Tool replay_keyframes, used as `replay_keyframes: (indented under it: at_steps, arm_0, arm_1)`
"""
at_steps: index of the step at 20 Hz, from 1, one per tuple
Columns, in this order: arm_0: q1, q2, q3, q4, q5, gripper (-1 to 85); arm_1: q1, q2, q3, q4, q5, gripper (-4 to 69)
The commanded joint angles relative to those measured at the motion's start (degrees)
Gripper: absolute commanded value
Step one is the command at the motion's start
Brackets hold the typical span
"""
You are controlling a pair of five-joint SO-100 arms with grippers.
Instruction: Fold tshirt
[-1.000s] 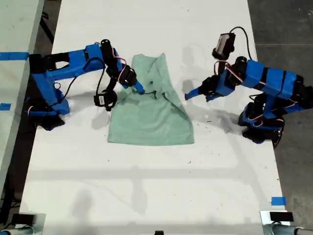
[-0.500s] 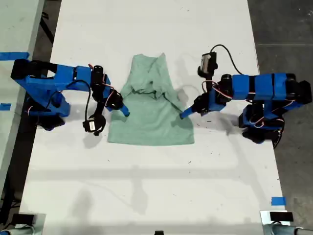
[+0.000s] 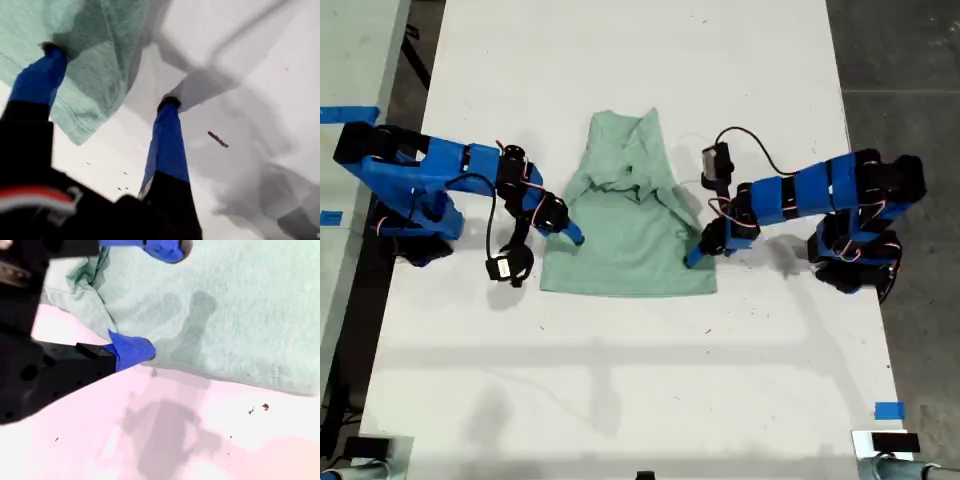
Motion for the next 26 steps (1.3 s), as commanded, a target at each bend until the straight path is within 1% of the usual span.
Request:
replay_keyframes:
  at_steps: [1, 2, 3, 10, 12, 14, 16, 19, 21, 26]
  arm_0:
    - [1.0, 0.4, -1.8, -0.6, -0.5, 22.8]
    - [1.1, 0.3, -2.0, -0.4, -0.7, 22.8]
    - [1.1, 0.2, -2.0, -0.5, -0.7, 22.8]
    - [1.8, 0.1, -2.7, -0.3, -0.7, 22.2]
    - [1.9, 0.0, -2.8, -0.3, -0.7, 22.1]
    - [2.0, -0.1, -3.0, -0.3, -0.7, 21.9]
    - [2.0, -0.4, -3.3, -0.3, -0.6, 21.9]
    - [2.1, -1.0, -3.4, -0.3, -0.7, 22.1]
    - [1.9, -1.1, -3.7, -0.4, -0.7, 22.1]
    - [1.3, -1.7, -4.7, 0.0, -0.4, 22.1]
  arm_1:
    - [-1.1, -2.4, -1.8, -2.2, 0.7, 26.1]
    - [-1.1, -2.6, -2.1, -2.4, 0.8, 20.7]
    - [-1.1, -2.8, -2.3, -2.5, 1.2, 13.5]
    - [-1.5, -4.1, -4.0, -2.5, 1.8, -1.1]
    - [-2.0, -3.6, -5.6, 0.1, 2.3, -2.1]
    - [-3.2, -3.0, -9.2, 5.9, 2.6, -2.1]
    - [-4.2, -0.4, -12.1, 8.9, 3.3, -2.1]
    - [-5.4, 4.6, -18.6, 10.6, 4.7, -2.1]
    - [-5.6, 3.9, -25.7, 12.4, 5.8, -2.1]
    - [-6.1, -10.0, -43.9, 12.7, 7.4, -2.1]
